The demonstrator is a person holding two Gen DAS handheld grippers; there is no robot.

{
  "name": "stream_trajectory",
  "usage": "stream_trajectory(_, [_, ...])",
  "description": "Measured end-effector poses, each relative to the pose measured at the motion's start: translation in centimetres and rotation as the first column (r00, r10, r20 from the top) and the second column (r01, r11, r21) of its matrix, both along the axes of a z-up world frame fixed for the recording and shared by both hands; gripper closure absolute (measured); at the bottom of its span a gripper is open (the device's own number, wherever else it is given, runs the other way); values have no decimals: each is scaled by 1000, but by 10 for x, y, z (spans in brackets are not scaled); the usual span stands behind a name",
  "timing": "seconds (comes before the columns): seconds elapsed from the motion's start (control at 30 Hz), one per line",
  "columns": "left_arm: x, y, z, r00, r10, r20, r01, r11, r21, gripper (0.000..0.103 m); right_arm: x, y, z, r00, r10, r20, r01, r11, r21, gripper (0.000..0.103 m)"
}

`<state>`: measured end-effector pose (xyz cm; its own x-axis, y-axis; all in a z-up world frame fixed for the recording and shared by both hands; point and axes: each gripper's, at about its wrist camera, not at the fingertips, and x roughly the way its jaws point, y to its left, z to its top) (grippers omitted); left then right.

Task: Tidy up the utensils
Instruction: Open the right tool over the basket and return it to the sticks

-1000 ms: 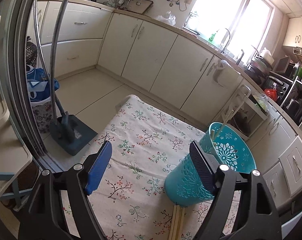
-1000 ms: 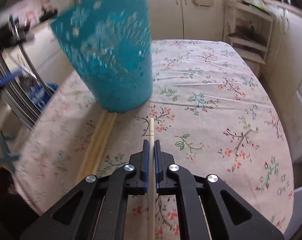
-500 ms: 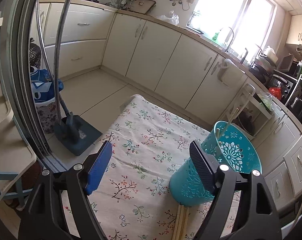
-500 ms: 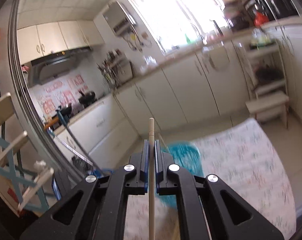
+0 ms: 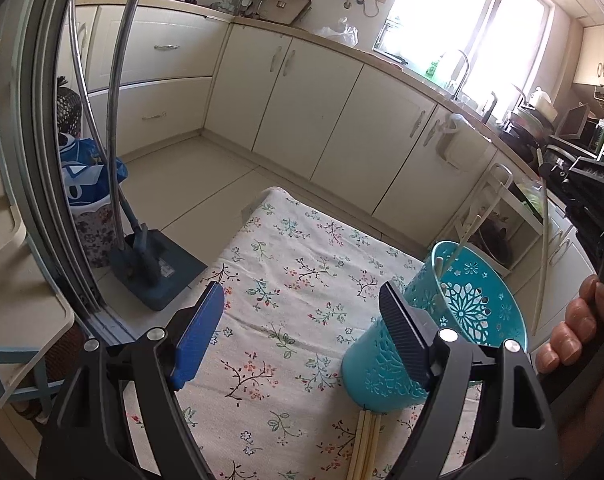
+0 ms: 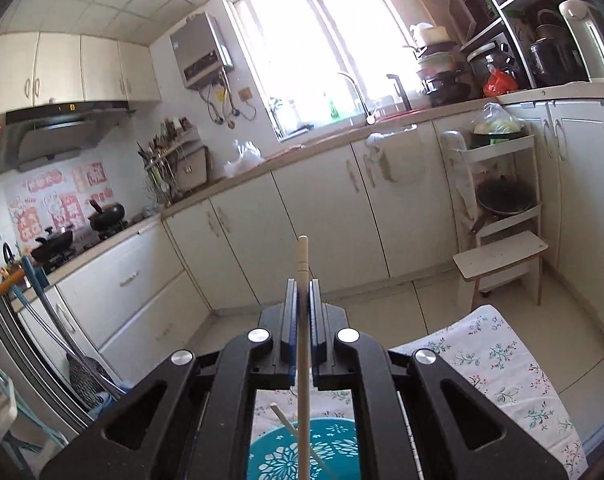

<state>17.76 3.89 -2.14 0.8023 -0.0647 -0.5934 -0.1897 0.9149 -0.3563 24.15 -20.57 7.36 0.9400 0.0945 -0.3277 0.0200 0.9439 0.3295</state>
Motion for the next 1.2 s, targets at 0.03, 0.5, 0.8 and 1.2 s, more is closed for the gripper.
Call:
stream_trajectory(0.03, [0,0,0,1000,0,-1,0,1000,-1,27,0,0,-2,1000,2,-9,-2,1000,-3,97])
stream_trajectory(0.5, [1,-1,-4,1000,0,-20,0,1000,2,27,-8,6,-14,996,46,-71,-48,999,-24,97])
stream_trajectory(0.8, [4,4,-7,999,5,-43,-5,1000,-8,27,-78,-24,-4,1000,13,11,-13,999,47,96])
stream_trajectory(1.2, [3,0,-16,997,-8,-82,10,1000,19,27,-134,8,-150,889,160,-429,-178,984,-3,95])
